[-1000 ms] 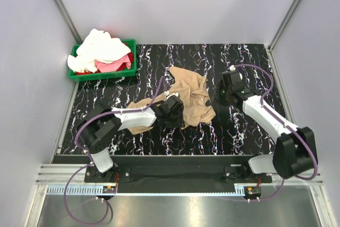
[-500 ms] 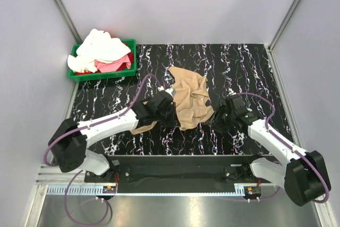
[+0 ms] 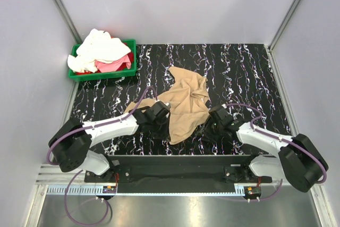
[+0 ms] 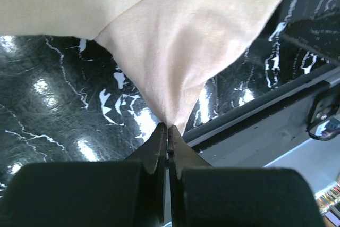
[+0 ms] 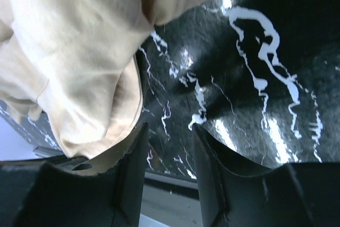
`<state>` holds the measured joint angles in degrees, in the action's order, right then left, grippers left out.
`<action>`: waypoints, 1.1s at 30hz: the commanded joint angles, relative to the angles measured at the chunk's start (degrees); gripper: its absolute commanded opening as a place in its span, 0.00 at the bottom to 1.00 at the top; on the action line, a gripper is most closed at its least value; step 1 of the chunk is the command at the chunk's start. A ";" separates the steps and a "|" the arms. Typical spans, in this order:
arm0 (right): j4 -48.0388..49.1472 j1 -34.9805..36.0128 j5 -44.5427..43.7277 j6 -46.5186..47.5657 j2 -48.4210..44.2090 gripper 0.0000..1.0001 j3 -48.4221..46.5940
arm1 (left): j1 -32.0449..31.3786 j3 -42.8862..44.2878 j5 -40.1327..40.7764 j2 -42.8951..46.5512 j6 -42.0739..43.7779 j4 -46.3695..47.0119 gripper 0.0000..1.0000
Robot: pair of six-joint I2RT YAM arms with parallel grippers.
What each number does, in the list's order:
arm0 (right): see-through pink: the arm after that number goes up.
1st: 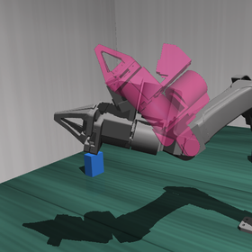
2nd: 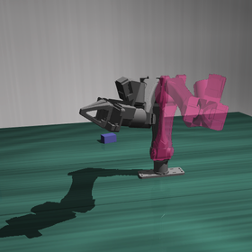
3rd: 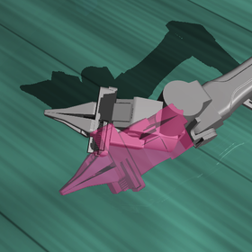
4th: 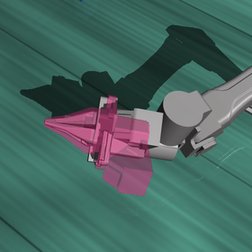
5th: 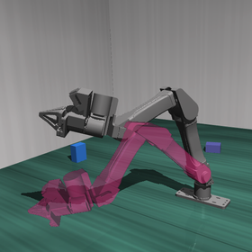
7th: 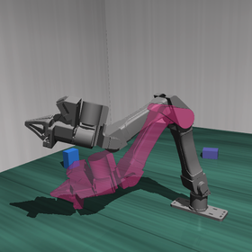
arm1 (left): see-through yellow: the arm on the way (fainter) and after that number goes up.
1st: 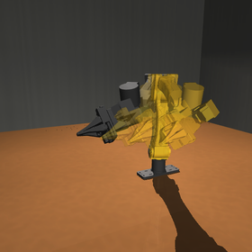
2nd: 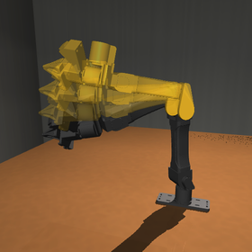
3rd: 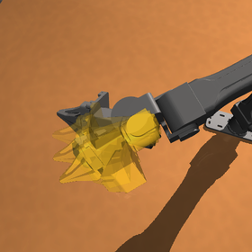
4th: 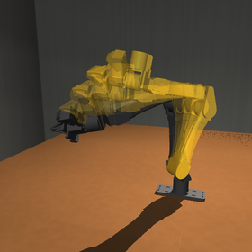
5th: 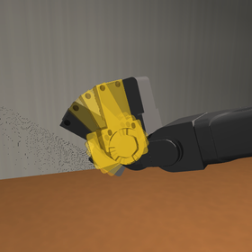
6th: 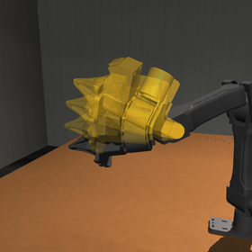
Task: Fold and stack the t-shirts
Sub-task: Flatten the tshirt out
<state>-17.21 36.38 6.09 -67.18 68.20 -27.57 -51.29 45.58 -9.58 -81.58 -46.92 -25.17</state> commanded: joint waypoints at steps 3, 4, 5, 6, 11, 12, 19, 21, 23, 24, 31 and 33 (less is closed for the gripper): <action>5.43 1.58 -5.74 -2.43 2.72 0.45 -0.99 | -0.13 -0.32 1.76 2.22 1.47 -1.63 0.00; 7.18 1.85 -7.21 -2.69 2.98 0.45 -0.73 | -0.13 0.03 1.85 1.78 1.91 -2.25 0.00; 8.15 2.11 -8.01 -2.78 3.51 0.44 -0.38 | -0.22 0.03 1.85 1.43 2.18 -2.51 0.00; 8.59 2.20 -8.37 -2.87 3.86 0.43 -0.46 | -0.22 0.12 1.41 0.99 2.53 -2.60 0.00; 9.13 2.64 -12.49 -1.03 7.55 0.41 -3.18 | -0.13 1.70 3.95 -1.12 5.34 -6.47 0.00; 9.04 2.64 -13.46 -0.07 8.25 0.41 -3.71 | -0.13 2.14 5.44 -1.47 6.04 -7.69 0.00; 9.04 2.64 -21.11 7.05 13.62 0.36 -10.56 | -0.13 5.74 10.89 -3.41 7.63 -12.35 0.12; 9.04 2.56 -23.22 10.38 15.55 0.33 -12.23 | -0.22 6.88 13.01 -3.32 8.15 -13.49 0.17; 9.04 2.64 -24.37 12.85 17.39 0.30 -14.87 | -0.13 8.46 15.02 -3.67 8.59 -14.47 0.22; 9.04 2.64 -24.63 14.95 18.01 0.29 -15.66 | -0.13 8.99 15.56 -4.11 8.94 -15.17 0.23; 8.69 2.55 -23.76 24.98 25.12 0.32 -25.84 | 0.14 11.37 16.97 -6.31 9.21 -15.70 0.24; 4.76 2.55 -22.79 25.87 25.66 0.35 -27.88 | 0.22 11.81 17.32 -5.26 8.86 -15.79 0.26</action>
<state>-9.67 38.63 -15.81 -46.74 93.06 -51.16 -51.29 55.02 5.34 -87.66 -38.59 -40.34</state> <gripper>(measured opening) 0.340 0.252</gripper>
